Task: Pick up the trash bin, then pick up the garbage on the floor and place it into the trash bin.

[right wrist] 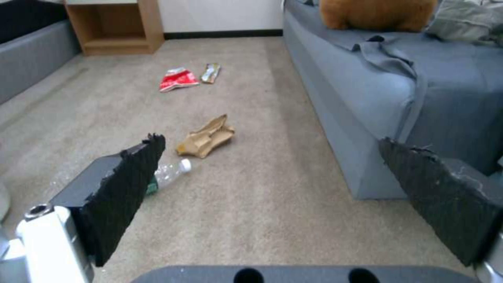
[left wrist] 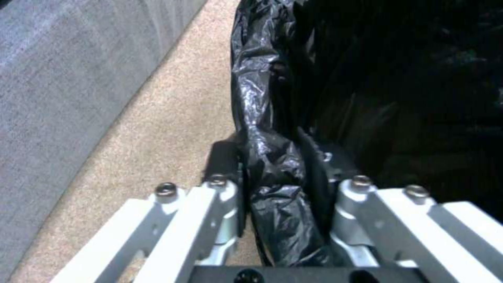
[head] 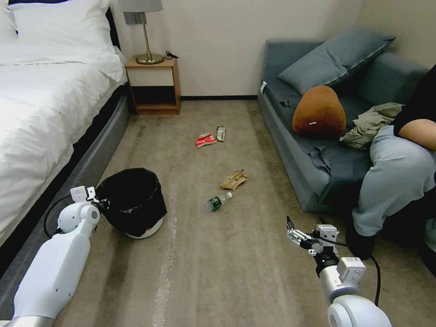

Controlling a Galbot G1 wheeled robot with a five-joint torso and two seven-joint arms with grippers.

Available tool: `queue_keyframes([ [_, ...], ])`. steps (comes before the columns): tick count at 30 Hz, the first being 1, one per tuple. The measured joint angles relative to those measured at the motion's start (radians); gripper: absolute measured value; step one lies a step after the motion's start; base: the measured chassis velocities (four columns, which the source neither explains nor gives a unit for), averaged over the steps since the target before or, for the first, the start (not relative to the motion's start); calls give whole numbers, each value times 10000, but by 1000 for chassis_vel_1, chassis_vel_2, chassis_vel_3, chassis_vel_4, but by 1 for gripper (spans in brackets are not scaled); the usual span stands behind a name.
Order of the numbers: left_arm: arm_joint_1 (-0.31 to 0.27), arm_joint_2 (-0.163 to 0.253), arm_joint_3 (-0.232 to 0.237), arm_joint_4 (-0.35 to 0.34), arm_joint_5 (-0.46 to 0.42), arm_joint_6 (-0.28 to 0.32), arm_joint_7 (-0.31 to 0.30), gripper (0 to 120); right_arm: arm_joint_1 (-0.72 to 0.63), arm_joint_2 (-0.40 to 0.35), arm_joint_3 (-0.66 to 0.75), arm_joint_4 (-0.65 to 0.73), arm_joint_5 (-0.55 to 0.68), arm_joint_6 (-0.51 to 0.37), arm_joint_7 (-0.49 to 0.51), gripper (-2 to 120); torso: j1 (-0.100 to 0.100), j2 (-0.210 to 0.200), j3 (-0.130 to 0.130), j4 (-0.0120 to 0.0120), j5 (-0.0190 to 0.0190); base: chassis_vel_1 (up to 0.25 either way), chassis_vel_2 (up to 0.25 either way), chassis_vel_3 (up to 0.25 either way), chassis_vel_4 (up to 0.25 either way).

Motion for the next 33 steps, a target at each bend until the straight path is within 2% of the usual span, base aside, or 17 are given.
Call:
queue_keyframes([
  [1, 23, 7, -15, -4, 7, -9, 19, 15, -5, -3, 0, 1, 1, 9, -12, 100, 0, 0, 0, 0, 0, 0, 0, 0, 0],
  [2, 23, 7, -15, -4, 7, -9, 19, 15, -5, -3, 0, 1, 1, 9, -12, 100, 0, 0, 0, 0, 0, 0, 0, 0, 0],
  [3, 64, 16, -29, -32, 3, -25, 96, 9, -23, -5, 0, 3, 2, 29, -24, 100, 0, 0, -1, -2, -1, 0, 0, 0, 0],
  [18, 352, 205, -242, -297, 82, -302, 306, 8, -155, 12, 3, 63, -35, 77, -40, 100, 0, 0, 0, 0, -1, 0, 0, 0, 0],
  [22, 598, 359, -461, -794, 94, -507, 419, 6, -175, 63, -92, 72, -100, 91, -40, 100, -1, 0, 0, 1, 0, 0, 0, 0, 0],
  [27, 698, 398, -549, -1063, 91, -564, 424, 5, -147, 67, -123, 72, -109, 91, -35, 100, 0, 0, 0, 1, -2, 0, 0, 0, 0],
  [33, 941, 475, -690, -1694, 203, -579, 408, 5, -84, 17, -168, 58, 54, 87, 64, 100, 0, -1, 0, 1, -1, 0, 0, 0, 0],
])
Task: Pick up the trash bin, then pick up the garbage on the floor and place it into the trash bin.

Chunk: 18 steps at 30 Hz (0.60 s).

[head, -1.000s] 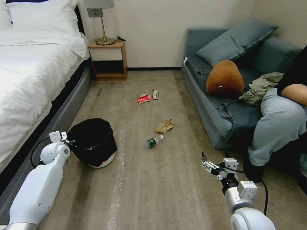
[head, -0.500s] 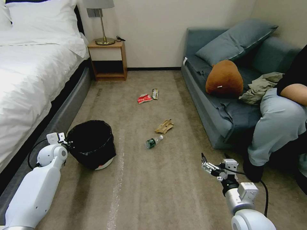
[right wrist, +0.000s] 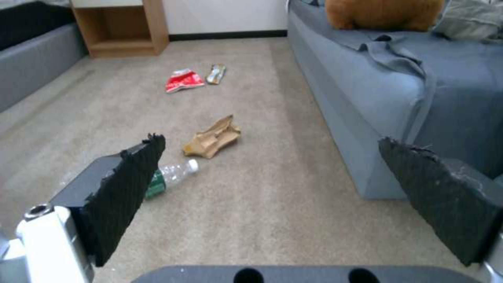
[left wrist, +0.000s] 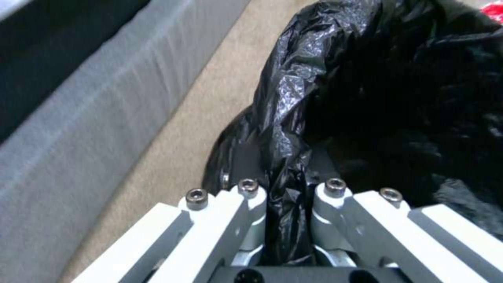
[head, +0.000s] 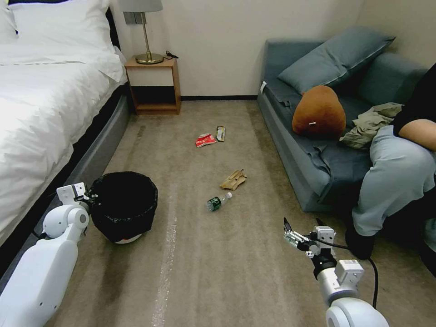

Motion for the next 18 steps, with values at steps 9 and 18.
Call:
queue_keyframes([
  [9, 432, 222, -255, -1148, 249, 67, -190, 5, 104, -66, -82, 16, 324, -45, 66, 100, 0, 1, 0, -2, 1, 0, 0, 0, 0],
  [18, 1150, 370, -747, -2080, 962, -1, -76, 5, 100, -118, -98, -28, 181, 87, -160, 100, 0, 0, -1, -1, 1, 0, 0, 0, 0],
])
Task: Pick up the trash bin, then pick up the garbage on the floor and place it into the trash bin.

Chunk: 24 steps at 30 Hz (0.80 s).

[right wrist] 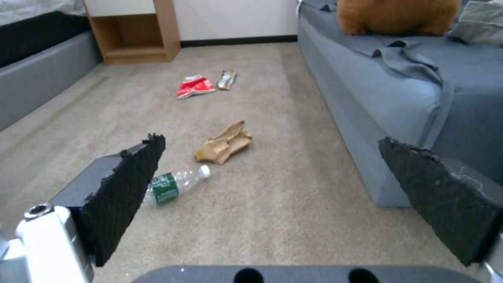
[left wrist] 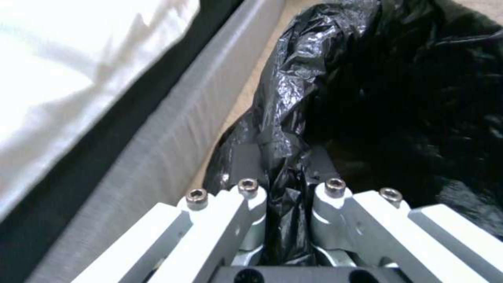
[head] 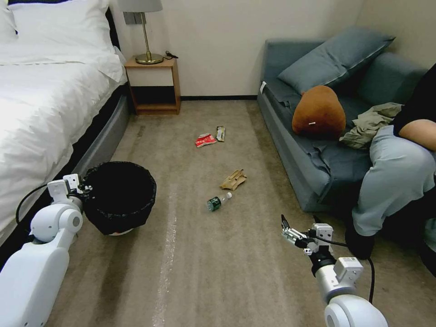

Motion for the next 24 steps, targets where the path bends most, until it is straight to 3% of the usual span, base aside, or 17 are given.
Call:
queue_keyframes([
  [8, 600, 182, -400, -1128, 342, -62, 109, 5, 180, -112, -38, -228, -1, 3, -3, 100, -1, 0, 0, -1, 1, 0, 0, 0, 0],
  [24, 831, 18, -222, -1846, 505, 23, -26, 5, 376, -201, 319, -393, 284, 28, 108, 100, 0, 0, 0, -2, 1, 0, 0, 0, 0],
])
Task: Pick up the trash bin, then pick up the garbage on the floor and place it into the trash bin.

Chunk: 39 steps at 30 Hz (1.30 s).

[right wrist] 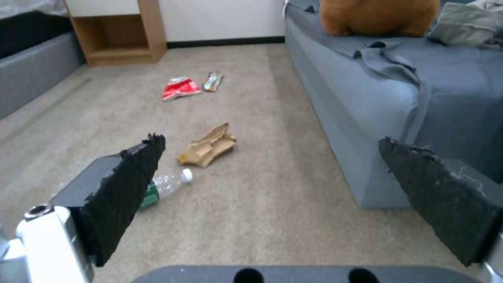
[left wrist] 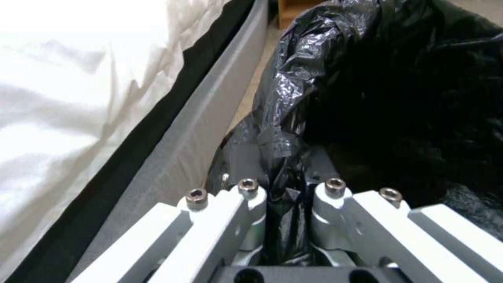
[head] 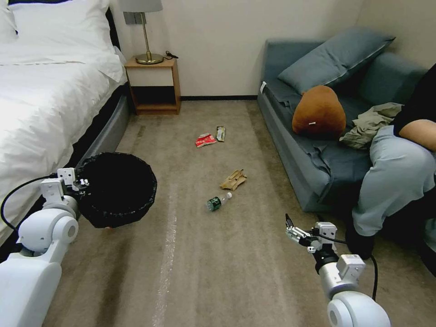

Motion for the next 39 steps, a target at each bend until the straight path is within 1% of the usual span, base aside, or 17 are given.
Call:
queue_keyframes([
  [10, 226, -132, -104, -122, 63, 16, -24, 5, 82, -94, -7, -140, 117, 47, -66, 100, 0, 0, 0, 2, 0, 0, 0, 0, 0],
  [14, 164, -188, -97, -168, 51, 63, -66, 5, 99, -105, -23, -177, 126, 69, -110, 100, 0, 1, 0, 2, 0, 0, 0, 0, 0],
  [17, 69, -226, 0, -207, 42, 117, -114, 5, 111, -104, -52, -243, 111, 129, -223, 100, -1, 0, 0, 1, -1, 0, 0, 0, 0],
  [39, 24, -172, -20, -136, 49, 110, -108, 5, 78, -52, -174, -434, -1, 407, -415, 100, -1, 1, 0, 1, -2, -1, 1, 1, -2],
])
